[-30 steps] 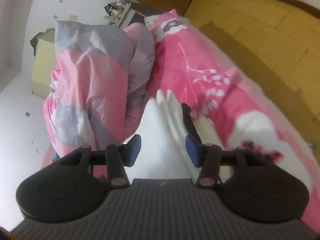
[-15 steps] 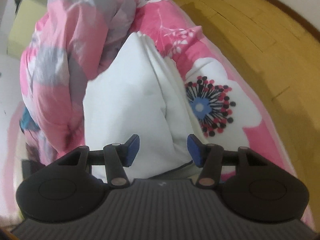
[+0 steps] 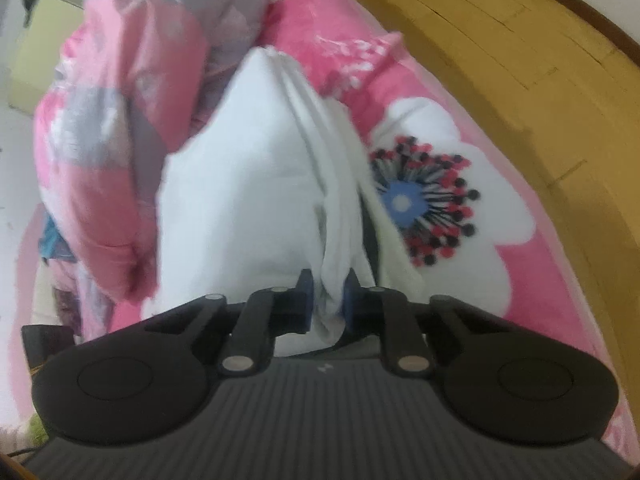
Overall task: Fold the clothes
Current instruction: 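Lower the held sweatshirt end onto the bed with both grippers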
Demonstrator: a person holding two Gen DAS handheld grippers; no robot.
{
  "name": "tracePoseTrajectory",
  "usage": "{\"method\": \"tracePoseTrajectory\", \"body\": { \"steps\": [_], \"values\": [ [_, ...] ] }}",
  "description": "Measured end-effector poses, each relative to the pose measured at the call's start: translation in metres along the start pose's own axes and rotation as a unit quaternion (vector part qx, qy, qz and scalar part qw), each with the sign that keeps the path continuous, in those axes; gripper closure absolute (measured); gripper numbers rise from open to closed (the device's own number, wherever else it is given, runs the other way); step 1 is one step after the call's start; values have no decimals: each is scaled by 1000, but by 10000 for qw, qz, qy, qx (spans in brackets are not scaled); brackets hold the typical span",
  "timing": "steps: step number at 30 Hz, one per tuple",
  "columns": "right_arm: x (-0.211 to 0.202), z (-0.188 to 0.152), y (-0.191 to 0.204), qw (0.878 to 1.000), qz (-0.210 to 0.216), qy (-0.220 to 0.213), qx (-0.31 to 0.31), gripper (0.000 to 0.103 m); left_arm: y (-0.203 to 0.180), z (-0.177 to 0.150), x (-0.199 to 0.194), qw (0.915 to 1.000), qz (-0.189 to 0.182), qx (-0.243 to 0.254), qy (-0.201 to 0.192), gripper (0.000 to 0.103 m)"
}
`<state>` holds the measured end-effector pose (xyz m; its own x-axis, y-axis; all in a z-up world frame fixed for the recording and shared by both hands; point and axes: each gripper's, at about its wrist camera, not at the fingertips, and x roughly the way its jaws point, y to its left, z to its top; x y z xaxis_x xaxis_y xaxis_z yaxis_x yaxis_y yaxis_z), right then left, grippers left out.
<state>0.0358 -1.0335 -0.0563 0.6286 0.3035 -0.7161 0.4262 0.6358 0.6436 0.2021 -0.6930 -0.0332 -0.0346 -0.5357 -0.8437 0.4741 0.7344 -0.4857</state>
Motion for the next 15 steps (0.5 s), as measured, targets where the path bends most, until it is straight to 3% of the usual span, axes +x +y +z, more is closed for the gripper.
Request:
{"method": "tracePoseTrajectory", "body": {
  "steps": [6, 15],
  "values": [
    [-3, -5, 2, 9999, 132, 73, -66, 93, -1, 4, -10, 9998, -95, 110, 127, 92],
    [4, -4, -15, 9997, 171, 192, -60, 93, 2, -1, 19, 9984, -63, 349, 449, 92]
  ]
}}
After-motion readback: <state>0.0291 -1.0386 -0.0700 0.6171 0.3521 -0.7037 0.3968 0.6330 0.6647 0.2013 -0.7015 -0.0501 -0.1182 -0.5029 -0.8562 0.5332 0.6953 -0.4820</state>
